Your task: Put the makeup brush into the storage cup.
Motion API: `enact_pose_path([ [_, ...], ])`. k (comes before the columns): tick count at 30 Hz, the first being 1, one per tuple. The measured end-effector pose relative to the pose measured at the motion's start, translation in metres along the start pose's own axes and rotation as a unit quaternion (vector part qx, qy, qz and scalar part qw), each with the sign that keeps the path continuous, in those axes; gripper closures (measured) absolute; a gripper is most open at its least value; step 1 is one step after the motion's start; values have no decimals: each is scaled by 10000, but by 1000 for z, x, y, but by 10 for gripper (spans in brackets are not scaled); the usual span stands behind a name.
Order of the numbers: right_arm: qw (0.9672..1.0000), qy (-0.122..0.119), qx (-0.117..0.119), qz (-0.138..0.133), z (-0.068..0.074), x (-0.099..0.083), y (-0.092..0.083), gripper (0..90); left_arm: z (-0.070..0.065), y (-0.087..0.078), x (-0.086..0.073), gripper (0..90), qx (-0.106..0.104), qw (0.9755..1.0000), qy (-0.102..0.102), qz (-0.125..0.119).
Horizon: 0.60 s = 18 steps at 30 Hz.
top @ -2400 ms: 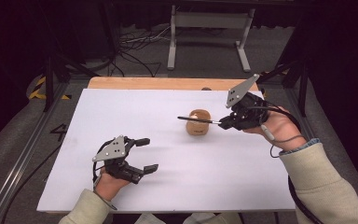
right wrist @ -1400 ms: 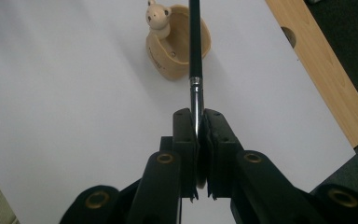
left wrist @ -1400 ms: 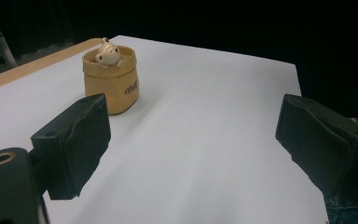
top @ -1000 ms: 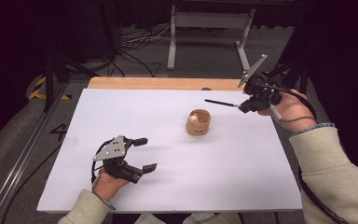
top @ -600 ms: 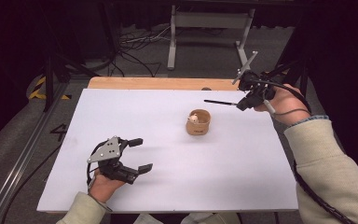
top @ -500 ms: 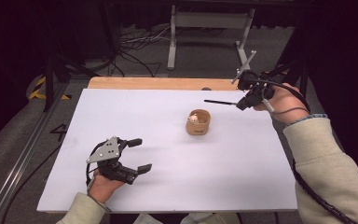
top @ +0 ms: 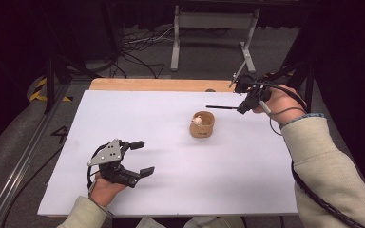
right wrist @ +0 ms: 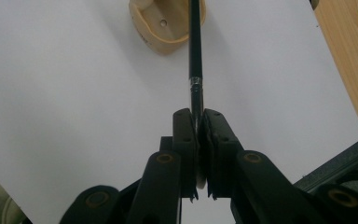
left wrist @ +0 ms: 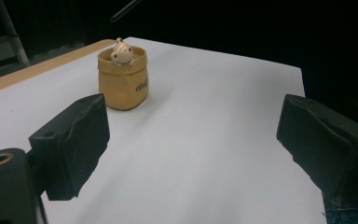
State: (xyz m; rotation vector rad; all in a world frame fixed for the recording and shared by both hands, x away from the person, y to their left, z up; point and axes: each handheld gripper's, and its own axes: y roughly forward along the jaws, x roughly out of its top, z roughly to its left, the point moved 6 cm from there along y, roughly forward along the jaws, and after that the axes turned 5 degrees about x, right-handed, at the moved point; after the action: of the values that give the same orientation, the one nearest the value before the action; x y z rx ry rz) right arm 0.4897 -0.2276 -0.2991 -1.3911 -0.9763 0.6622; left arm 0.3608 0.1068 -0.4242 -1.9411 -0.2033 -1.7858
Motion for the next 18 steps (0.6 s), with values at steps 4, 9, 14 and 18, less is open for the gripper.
enact_pose_path([
  [4,10000,-5,23,30,1,3,4,848,0,0,0,99,5,10000,5,-8],
  [9,9999,-40,63,116,2,7,12,847,1,0,0,97,5,10000,11,-10],
  [14,9996,-69,147,215,4,11,22,847,2,0,-1,96,3,10000,-4,8],
  [18,9992,-88,146,350,3,12,29,847,2,0,0,97,2,10000,3,5],
])
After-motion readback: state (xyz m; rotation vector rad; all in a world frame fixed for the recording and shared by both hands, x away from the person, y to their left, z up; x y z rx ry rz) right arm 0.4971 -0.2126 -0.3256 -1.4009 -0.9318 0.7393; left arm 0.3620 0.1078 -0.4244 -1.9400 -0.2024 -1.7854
